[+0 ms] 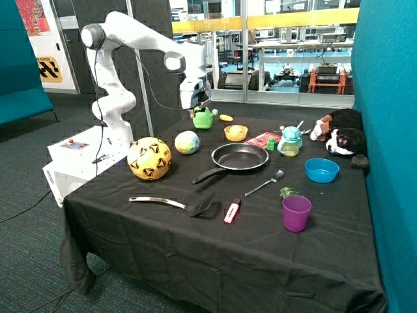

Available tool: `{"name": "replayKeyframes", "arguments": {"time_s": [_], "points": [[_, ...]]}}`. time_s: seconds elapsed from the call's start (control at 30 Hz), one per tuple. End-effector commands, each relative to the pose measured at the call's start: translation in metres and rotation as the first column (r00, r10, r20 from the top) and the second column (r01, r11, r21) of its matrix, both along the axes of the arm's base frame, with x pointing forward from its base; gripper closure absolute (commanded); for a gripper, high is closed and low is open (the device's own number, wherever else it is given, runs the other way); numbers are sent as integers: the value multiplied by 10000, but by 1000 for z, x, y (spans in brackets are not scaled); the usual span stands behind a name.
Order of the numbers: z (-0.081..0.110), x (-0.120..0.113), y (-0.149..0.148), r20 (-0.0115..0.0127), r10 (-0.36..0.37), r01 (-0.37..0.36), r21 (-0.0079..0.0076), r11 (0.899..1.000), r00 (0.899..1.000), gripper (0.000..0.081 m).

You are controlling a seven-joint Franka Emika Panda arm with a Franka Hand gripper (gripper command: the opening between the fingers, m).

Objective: Sort the balls from left to right in order of size

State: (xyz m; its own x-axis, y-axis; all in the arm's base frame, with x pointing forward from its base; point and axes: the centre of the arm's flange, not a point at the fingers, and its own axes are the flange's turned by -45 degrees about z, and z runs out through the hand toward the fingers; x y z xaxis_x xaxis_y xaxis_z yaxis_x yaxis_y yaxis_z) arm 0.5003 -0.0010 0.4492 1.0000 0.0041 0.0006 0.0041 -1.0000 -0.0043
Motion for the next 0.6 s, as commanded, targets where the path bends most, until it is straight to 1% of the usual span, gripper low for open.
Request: {"name": "replayKeyframes", "arguments": {"time_s": [0.0, 0.03, 0.17, 0.27, 0.4, 0.5, 0.57], "points": [[1, 0, 1, -6, 2948, -2948, -43, 9556, 9556, 0], [1, -1, 1, -6, 2844, -2844, -43, 9587, 9587, 0], [1, -2, 0, -6, 2825, -2825, -43, 9593, 9593, 0], [2, -3, 1, -6, 2794, -2794, -43, 9602, 9602, 47], [1, -4, 0, -6, 2729, -2729, -43, 9620, 9620, 59], [1, -4, -2, -6, 2611, -2611, -43, 9653, 9653, 52], [1, -4, -5, -6, 2400, -2400, -43, 9708, 9708, 52]]}}
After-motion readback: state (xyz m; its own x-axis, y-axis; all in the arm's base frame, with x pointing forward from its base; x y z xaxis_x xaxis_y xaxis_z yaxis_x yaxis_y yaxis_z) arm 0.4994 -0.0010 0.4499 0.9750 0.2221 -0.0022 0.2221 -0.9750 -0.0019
